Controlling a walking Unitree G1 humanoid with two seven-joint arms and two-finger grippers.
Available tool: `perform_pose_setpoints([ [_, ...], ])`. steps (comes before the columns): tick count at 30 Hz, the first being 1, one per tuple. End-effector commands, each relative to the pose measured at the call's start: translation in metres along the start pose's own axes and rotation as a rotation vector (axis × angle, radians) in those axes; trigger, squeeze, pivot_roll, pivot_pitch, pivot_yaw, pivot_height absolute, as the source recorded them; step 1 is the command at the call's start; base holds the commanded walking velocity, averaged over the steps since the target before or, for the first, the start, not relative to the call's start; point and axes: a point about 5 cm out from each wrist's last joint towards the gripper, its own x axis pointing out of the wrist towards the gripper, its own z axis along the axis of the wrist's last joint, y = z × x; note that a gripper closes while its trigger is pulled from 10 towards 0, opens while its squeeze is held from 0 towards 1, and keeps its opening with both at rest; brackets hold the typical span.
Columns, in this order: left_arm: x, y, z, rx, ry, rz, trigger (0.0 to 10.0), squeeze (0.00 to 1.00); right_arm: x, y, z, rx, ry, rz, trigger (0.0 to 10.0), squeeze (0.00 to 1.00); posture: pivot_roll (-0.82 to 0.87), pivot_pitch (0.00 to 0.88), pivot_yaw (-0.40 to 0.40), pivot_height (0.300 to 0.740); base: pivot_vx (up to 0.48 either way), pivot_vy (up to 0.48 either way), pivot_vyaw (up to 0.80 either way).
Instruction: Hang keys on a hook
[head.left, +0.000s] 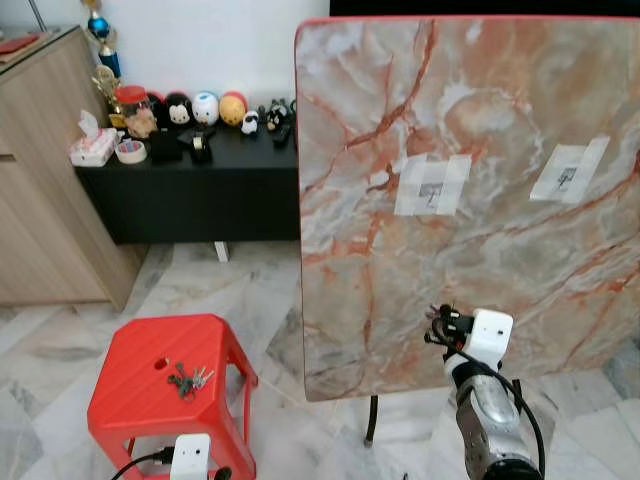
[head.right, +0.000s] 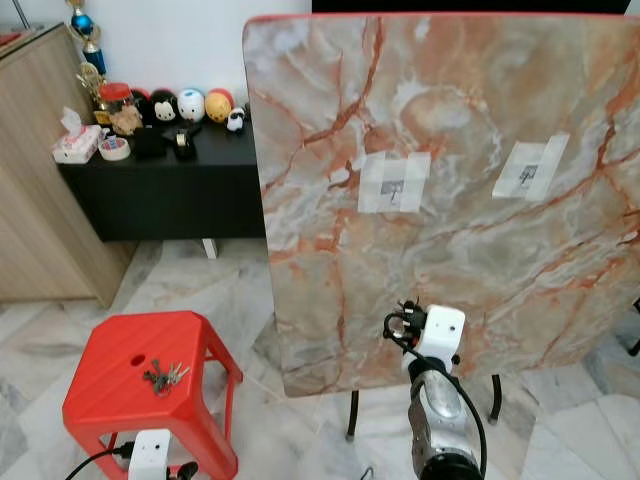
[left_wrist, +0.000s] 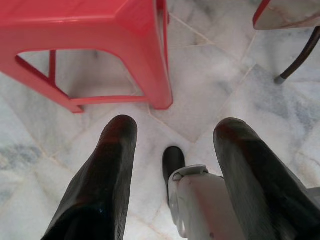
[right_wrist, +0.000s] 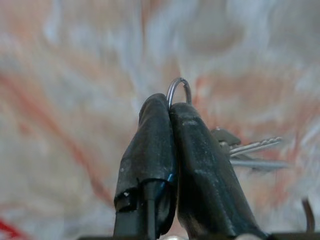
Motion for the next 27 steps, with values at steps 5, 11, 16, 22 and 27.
perform_pose_setpoints([
  [5, -0.002, 0.003, -0.006, 0.014, 0.017, 0.006, 10.0, 0.00, 0.005, -0.007, 0.039, -0.096, -0.208, -0.058, 10.0, 0.00, 0.01, 0.000, -0.039, 0.740, 0.000, 0.000, 0.00],
  [11, -0.001, 0.001, -0.005, 0.017, 0.014, -0.002, 10.0, 0.00, 0.012, 0.000, 0.072, -0.241, -0.344, -0.049, 10.0, 0.00, 0.01, 0.000, -0.036, 0.740, 0.000, 0.000, 0.00],
  [16, -0.001, -0.001, -0.004, 0.024, 0.011, -0.008, 10.0, 0.00, 0.014, 0.005, 0.084, -0.294, -0.394, -0.056, 10.0, 0.00, 0.01, 0.000, -0.041, 0.740, 0.000, 0.000, 0.00],
  [22, -0.002, 0.000, -0.006, 0.020, 0.016, -0.004, 10.0, 0.00, 0.022, 0.015, 0.094, -0.427, -0.414, 0.011, 10.0, 0.00, 0.01, 0.000, -0.041, 0.740, 0.000, 0.000, 0.00],
  [27, -0.001, -0.001, -0.005, 0.018, 0.016, -0.007, 10.0, 0.00, 0.026, 0.017, 0.094, -0.478, -0.401, 0.032, 10.0, 0.00, 0.02, 0.000, -0.043, 0.740, 0.000, 0.000, 0.00],
])
